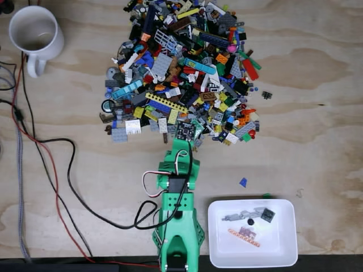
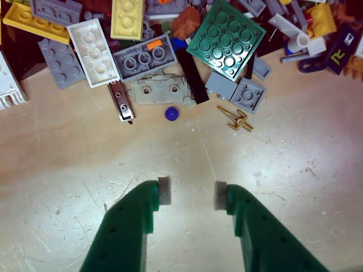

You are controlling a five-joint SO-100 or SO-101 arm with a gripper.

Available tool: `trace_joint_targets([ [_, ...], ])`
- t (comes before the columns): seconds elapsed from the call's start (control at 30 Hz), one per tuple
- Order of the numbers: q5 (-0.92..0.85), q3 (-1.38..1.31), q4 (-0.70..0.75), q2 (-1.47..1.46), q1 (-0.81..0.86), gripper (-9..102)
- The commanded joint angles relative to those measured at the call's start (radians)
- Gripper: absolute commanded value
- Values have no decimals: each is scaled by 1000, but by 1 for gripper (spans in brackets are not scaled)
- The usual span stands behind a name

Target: Find the closest Lego and put it in the bin.

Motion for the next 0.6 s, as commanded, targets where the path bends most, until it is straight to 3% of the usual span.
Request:
trace_joint_targets([
  [0.0,15,-100,-11,5,-6,13],
  [0.17,107,-170,-98,-179,11,14],
  [0.33,229,-307,-239,-514,52,24],
  [0.57,350,-440,-295,-834,160,29],
])
